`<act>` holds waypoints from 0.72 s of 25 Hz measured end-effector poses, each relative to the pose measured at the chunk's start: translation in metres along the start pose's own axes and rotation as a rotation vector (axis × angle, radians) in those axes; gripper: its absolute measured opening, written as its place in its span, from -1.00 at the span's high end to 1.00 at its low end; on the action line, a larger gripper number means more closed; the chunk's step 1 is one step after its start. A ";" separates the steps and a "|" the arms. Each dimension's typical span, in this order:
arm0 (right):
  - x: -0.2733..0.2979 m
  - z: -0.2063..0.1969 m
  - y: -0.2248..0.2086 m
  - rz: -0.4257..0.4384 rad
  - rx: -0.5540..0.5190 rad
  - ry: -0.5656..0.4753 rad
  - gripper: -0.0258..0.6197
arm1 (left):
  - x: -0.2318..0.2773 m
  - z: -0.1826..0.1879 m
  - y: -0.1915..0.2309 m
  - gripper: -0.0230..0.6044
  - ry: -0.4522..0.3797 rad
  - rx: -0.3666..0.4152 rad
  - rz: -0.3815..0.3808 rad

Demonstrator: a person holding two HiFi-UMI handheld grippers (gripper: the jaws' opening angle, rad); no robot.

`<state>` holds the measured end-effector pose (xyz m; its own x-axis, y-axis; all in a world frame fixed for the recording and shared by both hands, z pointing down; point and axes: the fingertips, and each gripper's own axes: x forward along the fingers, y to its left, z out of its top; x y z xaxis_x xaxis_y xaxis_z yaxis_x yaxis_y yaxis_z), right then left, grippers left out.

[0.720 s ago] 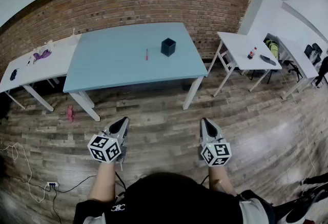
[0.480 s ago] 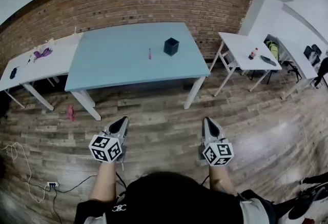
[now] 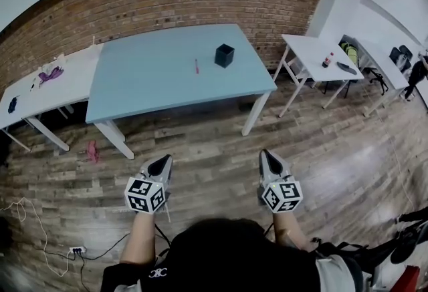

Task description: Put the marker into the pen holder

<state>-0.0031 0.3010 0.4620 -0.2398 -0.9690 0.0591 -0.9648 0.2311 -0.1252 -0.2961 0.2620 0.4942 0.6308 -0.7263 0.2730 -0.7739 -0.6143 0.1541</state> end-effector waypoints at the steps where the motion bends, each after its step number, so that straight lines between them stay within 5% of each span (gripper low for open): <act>1: 0.000 -0.001 0.004 -0.003 -0.005 0.000 0.90 | -0.001 -0.002 0.004 0.91 -0.001 -0.004 -0.004; 10: 0.009 0.002 0.021 -0.015 -0.033 0.004 0.90 | 0.005 -0.007 0.027 0.91 -0.009 -0.024 -0.028; 18: 0.049 0.000 0.022 0.027 -0.064 0.000 0.90 | 0.018 0.002 0.050 0.91 -0.032 0.036 0.002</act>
<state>-0.0365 0.2589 0.4626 -0.2658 -0.9624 0.0564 -0.9629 0.2622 -0.0635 -0.3236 0.2179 0.5048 0.6314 -0.7364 0.2431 -0.7728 -0.6233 0.1192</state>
